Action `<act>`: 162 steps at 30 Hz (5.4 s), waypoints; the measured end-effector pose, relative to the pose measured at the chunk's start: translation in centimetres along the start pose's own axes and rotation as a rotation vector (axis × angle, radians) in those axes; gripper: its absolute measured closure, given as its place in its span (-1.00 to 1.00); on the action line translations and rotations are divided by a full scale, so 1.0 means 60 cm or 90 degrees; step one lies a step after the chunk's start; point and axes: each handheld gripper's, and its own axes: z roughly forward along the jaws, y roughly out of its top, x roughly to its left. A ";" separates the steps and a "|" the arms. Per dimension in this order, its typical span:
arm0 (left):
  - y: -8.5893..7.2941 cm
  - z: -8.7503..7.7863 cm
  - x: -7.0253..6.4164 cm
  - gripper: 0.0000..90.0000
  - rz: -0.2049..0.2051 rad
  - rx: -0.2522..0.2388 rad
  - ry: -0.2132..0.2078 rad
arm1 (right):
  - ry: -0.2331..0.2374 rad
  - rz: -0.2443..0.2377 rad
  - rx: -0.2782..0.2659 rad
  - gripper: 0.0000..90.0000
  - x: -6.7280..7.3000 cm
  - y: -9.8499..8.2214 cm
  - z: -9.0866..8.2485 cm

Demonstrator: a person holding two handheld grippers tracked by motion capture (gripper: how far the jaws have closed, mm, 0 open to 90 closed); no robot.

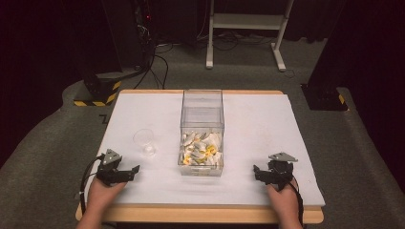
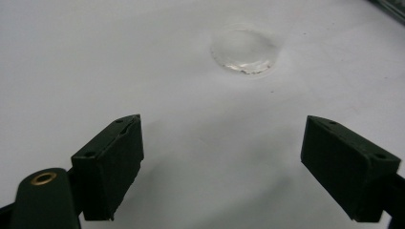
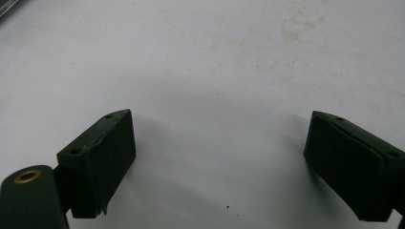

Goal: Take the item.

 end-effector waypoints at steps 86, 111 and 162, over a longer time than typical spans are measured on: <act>0.099 -0.029 -0.153 -0.57 0.055 -0.140 -0.215 | -0.002 -0.003 -0.001 -0.77 0.000 0.000 0.000; 0.167 -0.014 -0.188 -0.52 0.091 -0.145 -0.259 | -0.003 0.000 -0.001 -0.76 0.001 0.000 0.000; 0.238 0.084 -0.275 -0.01 0.243 0.038 -0.236 | -0.002 0.000 -0.001 -0.76 0.001 0.000 -0.001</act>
